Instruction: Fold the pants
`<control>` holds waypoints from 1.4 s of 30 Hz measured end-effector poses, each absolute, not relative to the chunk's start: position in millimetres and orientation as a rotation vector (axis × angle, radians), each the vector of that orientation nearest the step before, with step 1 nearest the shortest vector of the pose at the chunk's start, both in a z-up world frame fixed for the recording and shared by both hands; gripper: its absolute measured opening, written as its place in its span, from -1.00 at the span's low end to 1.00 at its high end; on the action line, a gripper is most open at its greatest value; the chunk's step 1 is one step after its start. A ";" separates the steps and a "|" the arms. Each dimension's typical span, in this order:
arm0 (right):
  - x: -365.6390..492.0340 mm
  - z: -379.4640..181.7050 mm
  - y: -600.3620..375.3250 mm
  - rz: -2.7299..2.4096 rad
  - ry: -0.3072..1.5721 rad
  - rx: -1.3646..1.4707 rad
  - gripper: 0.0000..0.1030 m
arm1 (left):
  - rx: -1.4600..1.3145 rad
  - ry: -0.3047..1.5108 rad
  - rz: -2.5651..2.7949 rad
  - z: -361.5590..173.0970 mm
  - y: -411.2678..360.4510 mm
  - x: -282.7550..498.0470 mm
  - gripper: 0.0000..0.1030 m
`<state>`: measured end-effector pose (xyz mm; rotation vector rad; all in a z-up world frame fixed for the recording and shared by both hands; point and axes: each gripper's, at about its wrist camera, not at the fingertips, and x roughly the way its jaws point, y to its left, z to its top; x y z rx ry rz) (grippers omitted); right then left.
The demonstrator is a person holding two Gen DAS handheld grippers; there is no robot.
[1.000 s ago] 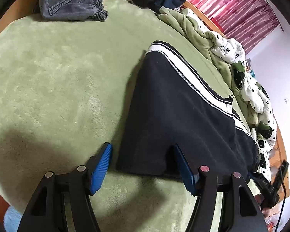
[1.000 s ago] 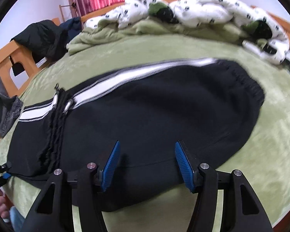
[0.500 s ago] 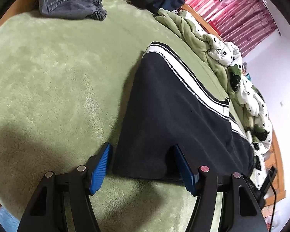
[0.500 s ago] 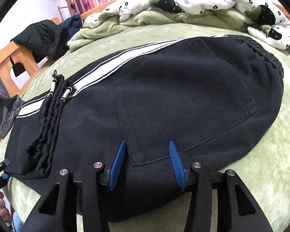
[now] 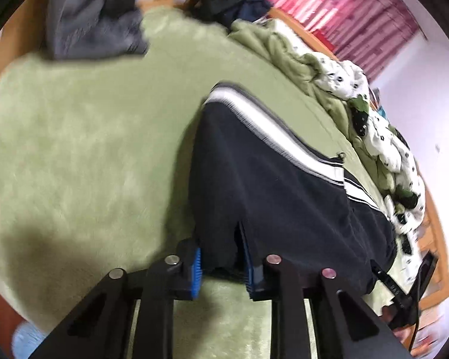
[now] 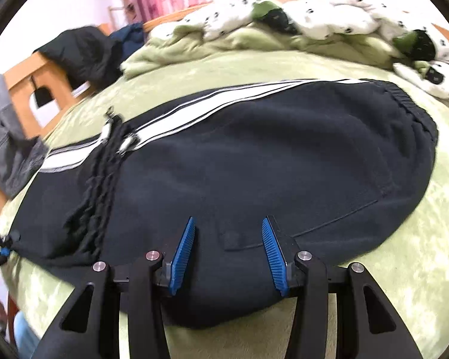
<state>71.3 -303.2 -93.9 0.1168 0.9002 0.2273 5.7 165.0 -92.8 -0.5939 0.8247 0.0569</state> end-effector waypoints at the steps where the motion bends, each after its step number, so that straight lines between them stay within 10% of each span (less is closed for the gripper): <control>1: 71.7 -92.8 -304.2 0.241 0.917 0.117 -0.09 | -0.567 0.810 0.058 -83.3 159.1 7.0 -0.70; 13: 64.9 -80.1 -393.8 0.182 0.876 0.320 -0.08 | -0.259 0.737 -0.178 7.5 -3.9 58.9 -0.76; 23: 44.6 -79.5 -447.4 0.068 0.862 0.404 -0.06 | -0.280 0.991 -0.366 -73.9 -103.7 97.8 -0.74; 31: 52.3 -82.8 -416.2 0.200 0.888 0.403 -0.06 | -0.243 0.923 -0.438 -30.5 -68.9 44.2 0.29; 42: 113.6 -94.1 -302.4 0.490 1.053 0.503 0.13 | -0.351 0.972 -0.100 -60.9 43.5 7.9 0.29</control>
